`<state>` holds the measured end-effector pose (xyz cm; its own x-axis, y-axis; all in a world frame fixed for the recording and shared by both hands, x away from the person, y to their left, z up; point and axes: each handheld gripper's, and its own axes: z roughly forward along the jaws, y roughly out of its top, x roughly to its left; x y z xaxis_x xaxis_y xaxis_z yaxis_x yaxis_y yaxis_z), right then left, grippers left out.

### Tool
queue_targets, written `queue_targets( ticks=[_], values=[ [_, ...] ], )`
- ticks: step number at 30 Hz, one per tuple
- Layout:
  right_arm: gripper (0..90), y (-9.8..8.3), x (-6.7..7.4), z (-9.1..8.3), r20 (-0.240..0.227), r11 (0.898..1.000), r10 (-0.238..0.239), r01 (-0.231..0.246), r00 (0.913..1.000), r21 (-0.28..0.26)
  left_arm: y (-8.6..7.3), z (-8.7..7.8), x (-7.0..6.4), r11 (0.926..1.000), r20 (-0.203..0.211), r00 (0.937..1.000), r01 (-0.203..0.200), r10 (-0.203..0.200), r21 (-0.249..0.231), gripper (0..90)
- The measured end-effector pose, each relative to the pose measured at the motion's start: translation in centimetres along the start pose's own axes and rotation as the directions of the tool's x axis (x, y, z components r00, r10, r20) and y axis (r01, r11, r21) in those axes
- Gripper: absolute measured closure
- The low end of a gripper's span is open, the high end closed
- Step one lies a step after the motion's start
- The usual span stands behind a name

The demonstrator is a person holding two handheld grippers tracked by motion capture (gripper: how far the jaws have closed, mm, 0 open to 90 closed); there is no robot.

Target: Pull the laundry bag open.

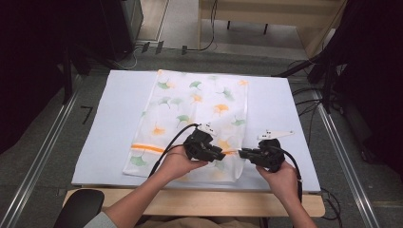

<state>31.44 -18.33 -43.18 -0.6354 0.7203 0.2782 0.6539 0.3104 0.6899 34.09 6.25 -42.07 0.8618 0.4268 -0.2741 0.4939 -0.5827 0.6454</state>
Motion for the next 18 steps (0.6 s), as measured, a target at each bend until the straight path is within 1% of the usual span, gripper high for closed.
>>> queue_targets(
  ticks=[6, 7, 10, 12, 13, 14, 15, 18],
  values=[
    [84.5, 0.0, 0.0, 0.0, -0.006, 1.000, -0.004, 0.004, 1.0000, -0.003, 0.0, 1.0, -0.1, 0.9999, 0.006, 1.0000, 0.007, -0.007, 0.012, 72.2],
    [84.5, 0.0, 0.0, 0.0, -0.006, 1.000, -0.004, 0.004, 1.0000, -0.003, 0.1, 1.2, 0.0, 0.9999, 0.005, 1.0000, 0.005, -0.005, 0.011, 72.2],
    [84.5, 0.0, 0.1, -0.1, -0.011, 1.000, -0.006, 0.006, 0.9999, -0.006, 0.2, 1.5, 0.0, 0.9998, 0.011, 0.9997, 0.020, -0.020, -0.001, 72.2],
    [84.5, 0.1, 0.1, -0.1, -0.015, 1.000, -0.005, 0.004, 0.9999, -0.010, 0.3, 1.7, 0.1, 0.9999, 0.007, 0.9999, 0.010, -0.010, 0.011, 72.2],
    [84.5, 0.1, 0.1, -0.1, -0.017, 1.000, -0.002, 0.001, 0.9999, -0.012, 0.2, 1.9, 0.1, 0.9999, 0.006, 0.9999, 0.014, -0.014, 0.006, 72.2],
    [84.5, 0.1, 0.1, -0.1, -0.022, 1.000, 0.001, -0.001, 0.9998, -0.014, 0.2, 1.9, 0.1, 0.9998, 0.003, 0.9999, 0.011, -0.011, 0.016, 72.2],
    [84.6, 0.1, 0.2, -0.2, -0.027, 1.000, -0.004, 0.004, 0.9996, -0.015, 0.2, 2.0, 0.2, 0.9997, 0.002, 0.9997, 0.024, -0.024, 0.010, 72.0],
    [84.6, 0.1, 0.2, -0.2, -0.030, 1.000, -0.005, 0.004, 0.9995, -0.015, 0.2, 2.1, 0.3, 0.9997, 0.002, 0.9998, 0.022, -0.022, 0.009, 71.5]
  ],
)
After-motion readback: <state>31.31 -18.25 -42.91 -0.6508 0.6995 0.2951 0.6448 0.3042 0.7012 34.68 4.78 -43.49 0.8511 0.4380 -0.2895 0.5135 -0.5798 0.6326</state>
